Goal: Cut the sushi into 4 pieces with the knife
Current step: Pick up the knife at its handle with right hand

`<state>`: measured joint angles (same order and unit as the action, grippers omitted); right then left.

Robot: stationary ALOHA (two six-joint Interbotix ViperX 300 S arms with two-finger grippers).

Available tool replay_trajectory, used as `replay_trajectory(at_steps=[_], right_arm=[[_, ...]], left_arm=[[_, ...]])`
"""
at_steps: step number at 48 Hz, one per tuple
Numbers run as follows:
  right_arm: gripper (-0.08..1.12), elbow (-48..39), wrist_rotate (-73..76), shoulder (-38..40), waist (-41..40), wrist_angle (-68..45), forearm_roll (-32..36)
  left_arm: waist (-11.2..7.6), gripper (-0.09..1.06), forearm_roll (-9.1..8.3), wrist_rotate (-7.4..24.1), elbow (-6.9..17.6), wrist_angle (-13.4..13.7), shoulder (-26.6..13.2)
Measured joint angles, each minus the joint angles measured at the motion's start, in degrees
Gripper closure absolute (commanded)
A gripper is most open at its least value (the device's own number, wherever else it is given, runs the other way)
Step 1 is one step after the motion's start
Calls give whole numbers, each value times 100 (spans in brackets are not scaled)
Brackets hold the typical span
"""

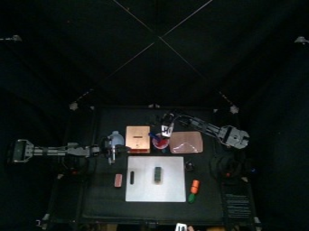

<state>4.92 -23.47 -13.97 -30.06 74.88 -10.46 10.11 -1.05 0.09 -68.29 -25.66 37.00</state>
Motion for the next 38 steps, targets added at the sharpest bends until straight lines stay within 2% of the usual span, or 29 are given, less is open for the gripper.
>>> replay_trajectory(at_steps=[24, 30, 38], right_arm=[[6, -53, 0, -62, 18, 35, 343], [16, -62, -9, -62, 53, 44, 431], [38, -62, 9, -88, 88, 53, 475]], left_arm=[[-9, 100, 0, 0, -18, 0, 0], [-9, 100, 0, 0, -18, 0, 0], [-9, 100, 0, 0, -18, 0, 0]])
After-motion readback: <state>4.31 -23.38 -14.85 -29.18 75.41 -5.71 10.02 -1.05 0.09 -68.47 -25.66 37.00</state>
